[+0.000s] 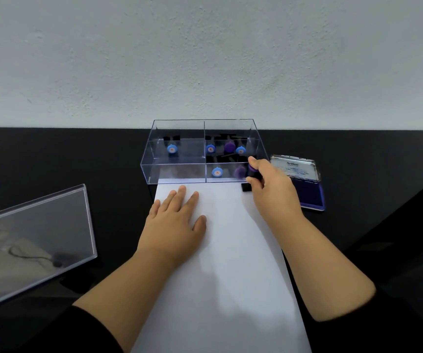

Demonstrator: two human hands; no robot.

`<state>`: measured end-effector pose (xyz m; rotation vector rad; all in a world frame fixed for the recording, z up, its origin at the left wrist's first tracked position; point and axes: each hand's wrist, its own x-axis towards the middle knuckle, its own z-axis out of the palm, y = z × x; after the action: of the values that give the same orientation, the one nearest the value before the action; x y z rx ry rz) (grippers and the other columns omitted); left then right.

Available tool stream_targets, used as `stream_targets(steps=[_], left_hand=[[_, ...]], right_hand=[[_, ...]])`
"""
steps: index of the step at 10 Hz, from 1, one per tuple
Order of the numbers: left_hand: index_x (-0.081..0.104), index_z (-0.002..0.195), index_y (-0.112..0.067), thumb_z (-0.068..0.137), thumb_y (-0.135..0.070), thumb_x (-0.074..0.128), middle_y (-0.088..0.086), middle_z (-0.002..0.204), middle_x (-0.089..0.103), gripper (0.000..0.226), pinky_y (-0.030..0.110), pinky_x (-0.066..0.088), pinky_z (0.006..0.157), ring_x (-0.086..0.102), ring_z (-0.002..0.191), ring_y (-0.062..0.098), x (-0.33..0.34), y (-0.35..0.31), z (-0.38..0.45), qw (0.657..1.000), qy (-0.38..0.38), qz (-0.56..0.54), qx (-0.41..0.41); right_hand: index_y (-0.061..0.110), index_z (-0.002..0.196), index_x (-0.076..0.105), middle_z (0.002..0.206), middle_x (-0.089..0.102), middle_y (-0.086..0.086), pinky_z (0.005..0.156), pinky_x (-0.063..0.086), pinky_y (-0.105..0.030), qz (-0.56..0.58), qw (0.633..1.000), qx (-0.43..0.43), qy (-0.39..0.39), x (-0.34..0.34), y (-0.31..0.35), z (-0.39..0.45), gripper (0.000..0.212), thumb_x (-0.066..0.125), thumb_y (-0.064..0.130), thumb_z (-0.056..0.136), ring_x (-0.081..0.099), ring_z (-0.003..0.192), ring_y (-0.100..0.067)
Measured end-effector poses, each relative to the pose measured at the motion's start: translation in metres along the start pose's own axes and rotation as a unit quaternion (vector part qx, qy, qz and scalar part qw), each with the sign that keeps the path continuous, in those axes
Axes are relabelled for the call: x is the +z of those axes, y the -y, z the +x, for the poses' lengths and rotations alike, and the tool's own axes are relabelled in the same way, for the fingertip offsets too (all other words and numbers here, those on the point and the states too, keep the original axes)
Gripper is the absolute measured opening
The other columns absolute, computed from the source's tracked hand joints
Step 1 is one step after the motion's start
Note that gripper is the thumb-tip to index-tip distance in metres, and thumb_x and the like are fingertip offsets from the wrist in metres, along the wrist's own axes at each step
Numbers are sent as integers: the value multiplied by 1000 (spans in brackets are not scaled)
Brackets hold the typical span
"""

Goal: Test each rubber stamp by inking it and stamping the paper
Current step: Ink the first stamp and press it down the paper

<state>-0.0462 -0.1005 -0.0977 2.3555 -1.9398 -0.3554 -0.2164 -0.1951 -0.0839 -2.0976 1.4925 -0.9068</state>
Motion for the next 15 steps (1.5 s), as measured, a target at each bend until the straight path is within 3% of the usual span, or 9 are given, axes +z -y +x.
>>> stream_targets(steps=[3,4,6,7,9,12,13,15], left_hand=[[-1,151,-35,100,-48,18,-8,159,-13,57,31,-10,116,-12,146,10,1,0,0,1000,-3,-8,-4],[-2,151,-35,100,-49,18,-7,159,-13,57,31,-10,116,-12,146,10,0,0,0,1000,0,-7,-4],[-1,151,-35,100,-49,18,-8,159,-12,57,31,-9,115,-11,146,10,0,-1,0,1000,1,-5,-6],[-1,151,-35,100,-49,18,-8,159,-12,57,30,-9,116,-11,146,10,0,-1,1,1000,-1,-5,-8],[0,151,-36,100,-48,19,-9,159,-11,56,30,-9,116,-10,146,9,1,-1,0,1000,-10,-10,-11],[2,151,-36,100,-48,20,-9,159,-9,56,30,-8,116,-8,146,9,1,-1,0,1000,-11,-12,-9],[2,151,-36,100,-48,20,-9,159,-9,56,30,-8,116,-8,146,9,1,0,1,1000,-10,-12,-9],[1,151,-36,100,-48,20,-9,159,-9,56,30,-8,116,-9,146,9,0,-1,1,1000,-8,-10,-10]], right_hand=[[21,134,48,108,59,-1,72,34,-20,24,1000,17,1,1,-1,-1,41,52,14,95,43,84,-9],[20,131,51,103,55,7,75,36,-19,48,999,15,-15,1,-2,-2,39,54,13,93,46,86,-8],[21,121,57,113,63,2,95,49,-31,232,961,76,-127,-17,-7,-1,35,57,4,90,61,103,-14],[28,115,56,109,64,-2,92,51,-30,255,950,93,-152,-30,-13,-2,34,57,5,90,62,94,-11],[34,108,52,97,63,1,81,54,-21,278,940,107,-167,-39,-19,-1,35,56,3,90,60,69,3],[34,109,53,103,64,-1,84,53,-26,282,939,113,-162,-40,-19,-2,35,57,4,90,63,84,-9],[32,109,52,102,63,0,82,53,-23,289,937,111,-161,-41,-18,-2,35,56,3,90,62,77,-4],[36,108,52,105,64,-1,87,54,-30,279,940,116,-158,-41,-18,-2,36,57,5,90,63,92,-15]])
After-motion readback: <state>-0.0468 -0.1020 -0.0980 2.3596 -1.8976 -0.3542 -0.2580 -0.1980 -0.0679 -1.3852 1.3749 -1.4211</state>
